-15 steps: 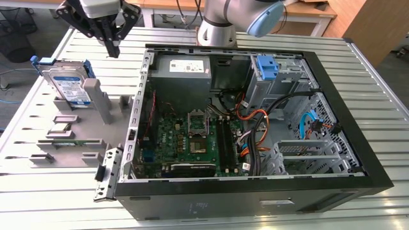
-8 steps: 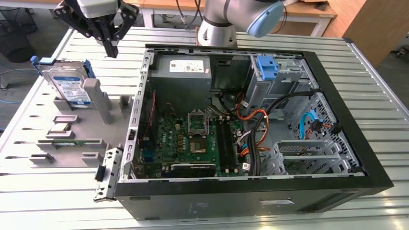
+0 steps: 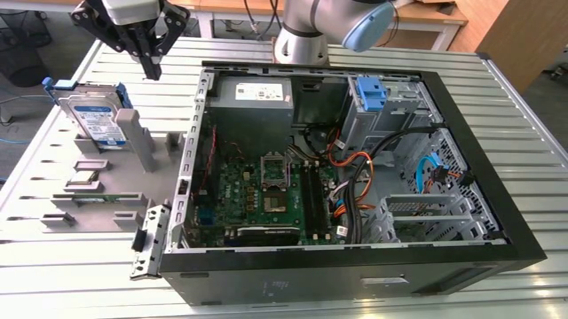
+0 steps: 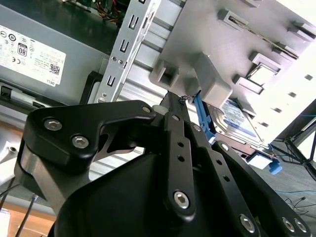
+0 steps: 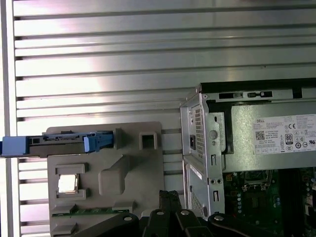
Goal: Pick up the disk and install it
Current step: 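Reach for the disk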
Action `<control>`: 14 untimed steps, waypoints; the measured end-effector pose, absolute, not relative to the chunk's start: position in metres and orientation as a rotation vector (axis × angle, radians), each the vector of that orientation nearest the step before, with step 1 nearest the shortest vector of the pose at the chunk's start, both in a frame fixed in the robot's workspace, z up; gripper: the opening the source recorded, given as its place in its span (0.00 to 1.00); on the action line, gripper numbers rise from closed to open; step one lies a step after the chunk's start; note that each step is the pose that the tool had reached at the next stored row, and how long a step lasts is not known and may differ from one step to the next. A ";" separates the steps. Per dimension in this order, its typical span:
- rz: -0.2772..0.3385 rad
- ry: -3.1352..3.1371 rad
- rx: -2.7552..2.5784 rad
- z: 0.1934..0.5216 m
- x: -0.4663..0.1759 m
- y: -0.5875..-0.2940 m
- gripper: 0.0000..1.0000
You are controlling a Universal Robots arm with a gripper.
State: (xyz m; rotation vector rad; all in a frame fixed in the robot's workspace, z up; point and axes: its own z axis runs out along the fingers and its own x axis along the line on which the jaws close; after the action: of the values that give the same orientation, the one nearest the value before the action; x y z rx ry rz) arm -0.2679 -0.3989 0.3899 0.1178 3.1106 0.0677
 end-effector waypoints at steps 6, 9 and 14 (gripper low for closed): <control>0.068 3.111 0.118 0.390 -0.270 -0.399 0.11; 0.068 3.111 0.118 0.390 -0.272 -0.399 0.11; 0.068 3.111 0.118 0.390 -0.276 -0.399 0.11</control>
State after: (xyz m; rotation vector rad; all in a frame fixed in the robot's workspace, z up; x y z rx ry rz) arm -0.2764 -0.3989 0.3897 0.1179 3.1106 0.0677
